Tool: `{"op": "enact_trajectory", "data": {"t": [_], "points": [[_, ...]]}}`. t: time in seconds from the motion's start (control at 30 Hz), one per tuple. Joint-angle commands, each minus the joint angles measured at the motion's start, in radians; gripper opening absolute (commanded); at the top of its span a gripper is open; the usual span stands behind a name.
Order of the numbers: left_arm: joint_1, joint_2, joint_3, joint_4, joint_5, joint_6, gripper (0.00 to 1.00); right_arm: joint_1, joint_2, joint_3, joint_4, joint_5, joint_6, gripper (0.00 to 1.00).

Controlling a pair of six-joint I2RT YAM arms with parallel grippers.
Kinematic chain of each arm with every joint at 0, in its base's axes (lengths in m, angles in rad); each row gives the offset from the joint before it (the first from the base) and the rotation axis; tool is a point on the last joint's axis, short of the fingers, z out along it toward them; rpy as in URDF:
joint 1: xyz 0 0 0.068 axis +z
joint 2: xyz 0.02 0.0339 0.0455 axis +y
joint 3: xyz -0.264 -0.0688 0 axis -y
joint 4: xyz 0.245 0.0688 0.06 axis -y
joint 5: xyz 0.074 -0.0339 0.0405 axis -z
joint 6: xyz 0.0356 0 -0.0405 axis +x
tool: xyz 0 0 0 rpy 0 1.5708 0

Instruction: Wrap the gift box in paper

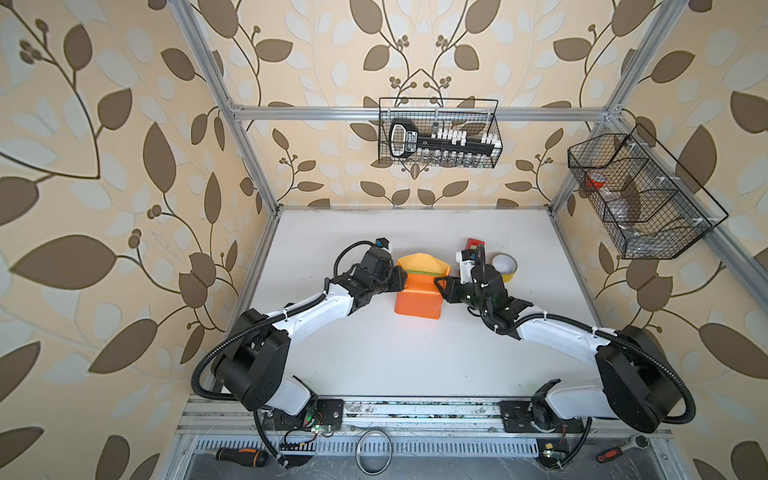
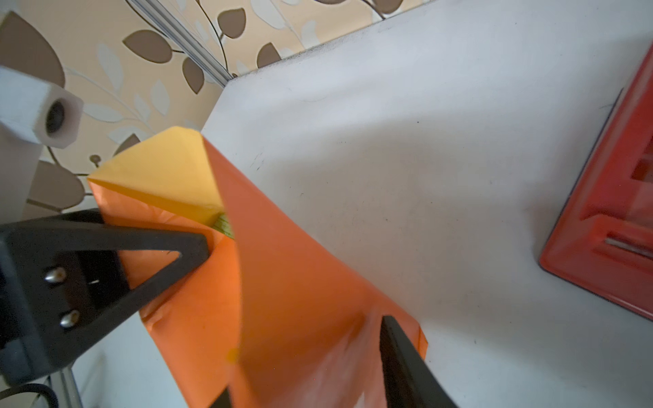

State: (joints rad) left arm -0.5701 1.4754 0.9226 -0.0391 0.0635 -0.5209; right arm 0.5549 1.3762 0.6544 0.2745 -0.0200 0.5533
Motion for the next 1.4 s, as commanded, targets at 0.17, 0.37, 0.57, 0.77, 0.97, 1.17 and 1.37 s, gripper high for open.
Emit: {"op": "enact_trajectory", "data": {"t": [0.17,0.37,0.57,0.77,0.97,1.17,1.37], "points": [[-0.009,-0.021,0.027,-0.064,-0.110,0.109,0.38,0.018,0.000,0.018,-0.173,0.135,-0.105,0.42],[-0.058,-0.003,0.062,-0.076,-0.183,0.170,0.23,0.019,0.009,0.033,-0.179,0.124,-0.111,0.41],[-0.094,0.026,0.094,-0.099,-0.264,0.207,0.09,0.022,0.015,0.052,-0.200,0.138,-0.132,0.41],[-0.111,0.052,0.096,-0.101,-0.263,0.210,0.00,0.024,0.002,0.136,-0.277,0.171,-0.168,0.41],[-0.122,0.059,0.092,-0.091,-0.255,0.186,0.00,0.045,0.018,0.166,-0.316,0.224,-0.172,0.35],[-0.136,0.063,0.090,-0.085,-0.261,0.167,0.00,0.081,0.037,0.160,-0.328,0.307,-0.159,0.20],[-0.149,0.062,0.077,-0.076,-0.277,0.149,0.00,0.098,0.063,0.167,-0.324,0.345,-0.145,0.13]]}}
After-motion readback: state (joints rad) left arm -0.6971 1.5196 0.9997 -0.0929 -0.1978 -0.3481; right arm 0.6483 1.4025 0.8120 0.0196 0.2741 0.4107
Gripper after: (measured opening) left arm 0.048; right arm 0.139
